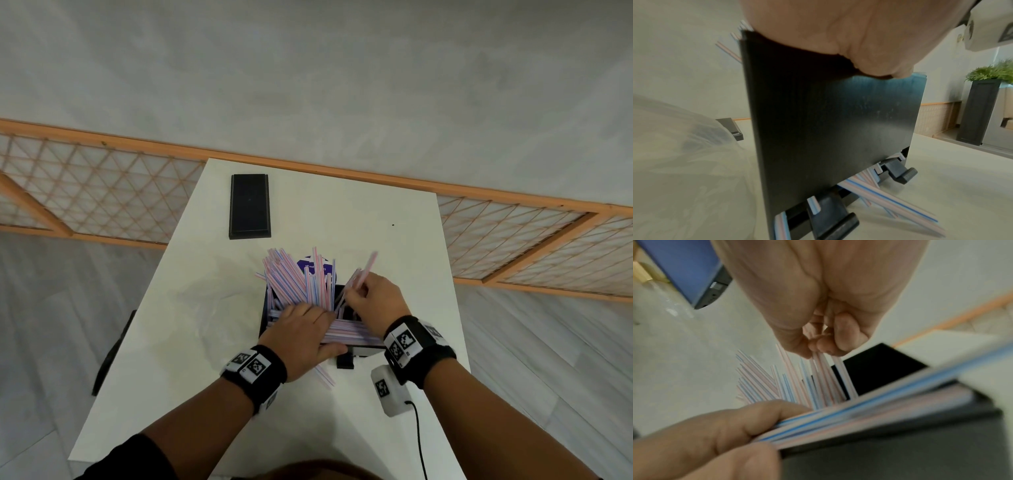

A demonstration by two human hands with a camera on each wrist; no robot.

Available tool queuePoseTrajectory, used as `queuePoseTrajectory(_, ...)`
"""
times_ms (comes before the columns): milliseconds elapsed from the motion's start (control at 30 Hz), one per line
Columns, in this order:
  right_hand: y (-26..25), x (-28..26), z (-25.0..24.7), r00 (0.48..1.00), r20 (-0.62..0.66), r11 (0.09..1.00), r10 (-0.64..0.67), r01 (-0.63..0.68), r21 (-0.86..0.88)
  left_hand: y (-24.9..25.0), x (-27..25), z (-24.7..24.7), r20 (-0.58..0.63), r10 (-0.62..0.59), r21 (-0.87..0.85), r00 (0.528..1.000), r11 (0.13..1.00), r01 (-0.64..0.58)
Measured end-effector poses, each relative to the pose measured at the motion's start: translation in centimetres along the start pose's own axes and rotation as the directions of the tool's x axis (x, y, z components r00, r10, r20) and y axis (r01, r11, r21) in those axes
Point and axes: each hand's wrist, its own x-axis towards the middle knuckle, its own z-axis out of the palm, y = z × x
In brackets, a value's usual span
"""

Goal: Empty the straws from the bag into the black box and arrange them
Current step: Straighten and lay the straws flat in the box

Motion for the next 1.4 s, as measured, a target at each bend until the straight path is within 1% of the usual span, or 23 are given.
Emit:
queuePoseTrajectory(100,0.3,0.1,-0.6,1.000,-0.015,0.999,0.020,-0.020,-0.026,0.1,0.0,-0.1,-0.004,0.001,-0.009,1.000,1.000,-0.001)
queuePoseTrajectory(200,0.4,0.3,-0.6,0.996,-0.048,0.995,0.079,-0.076,0.059,0.1,0.0,-0.2,-0.004,0.003,-0.003,1.000,1.000,-0.003)
queuePoseTrajectory(300,-0.2,0.4,-0.1,0.995,-0.017,0.988,0.098,-0.095,0.125,0.2,0.0,-0.4,0.001,0.001,-0.018,1.000,1.000,-0.001)
queuePoseTrajectory(433,-0.3,1.0,1.4,0.996,0.019,0.992,0.087,-0.088,0.086,0.3,0.0,-0.6,0.014,-0.007,0.005,1.000,1.000,0.007)
queuePoseTrajectory(600,-0.3,1.9,2.4,0.999,0.006,0.999,0.033,-0.033,0.007,0.3,0.0,-0.5,0.010,-0.011,0.018,1.000,1.000,0.011)
queuePoseTrajectory(700,-0.2,2.0,2.0,1.000,-0.006,1.000,-0.007,0.007,0.018,0.3,0.0,-0.5,0.003,-0.012,0.004,1.000,1.000,0.012)
queuePoseTrajectory(867,-0.4,1.4,-0.4,0.996,-0.049,0.996,-0.069,0.071,0.047,0.3,0.0,-0.6,0.008,-0.026,-0.019,1.000,0.999,0.026)
queuePoseTrajectory(967,-1.4,0.8,-3.1,0.986,-0.123,0.992,-0.116,0.121,0.037,0.3,0.0,-0.8,0.023,-0.031,-0.026,0.999,0.999,0.031)
queuePoseTrajectory(1033,-2.2,0.4,-5.2,0.976,-0.171,0.989,-0.136,0.145,0.039,0.4,-0.1,-1.0,0.018,-0.031,-0.075,0.999,0.997,0.032)
queuePoseTrajectory(1067,-2.6,0.1,-6.1,0.971,-0.189,0.986,-0.148,0.159,0.045,0.5,-0.1,-1.2,0.001,-0.039,-0.127,0.999,0.991,0.038)
queuePoseTrajectory(1133,-3.2,-0.5,-7.7,0.964,-0.205,0.982,-0.171,0.185,0.049,0.9,-0.1,-2.1,-0.092,-0.098,-0.284,0.991,0.956,0.068)
queuePoseTrajectory(1200,-3.8,-1.3,-8.6,0.960,-0.195,0.977,-0.199,0.211,0.042,1.4,0.2,-3.4,-0.223,-0.211,-0.429,0.952,0.898,0.099)
queuePoseTrajectory(1267,-4.3,-2.1,-9.0,0.957,-0.178,0.969,-0.231,0.242,0.042,2.2,0.8,-5.1,-0.294,-0.292,-0.512,0.910,0.852,0.109)
queuePoseTrajectory(1300,-4.7,-2.4,-9.1,0.954,-0.168,0.965,-0.247,0.259,0.053,2.7,1.3,-5.9,-0.297,-0.308,-0.539,0.904,0.835,0.108)
queuePoseTrajectory(1333,-5.1,-2.8,-9.1,0.951,-0.161,0.958,-0.263,0.278,0.076,3.2,1.9,-6.7,-0.284,-0.307,-0.562,0.908,0.821,0.101)
queuePoseTrajectory(1400,-6.0,-3.3,-8.9,0.944,-0.145,0.936,-0.295,0.316,0.157,4.3,3.2,-8.0,-0.271,-0.266,-0.589,0.925,0.806,0.060)
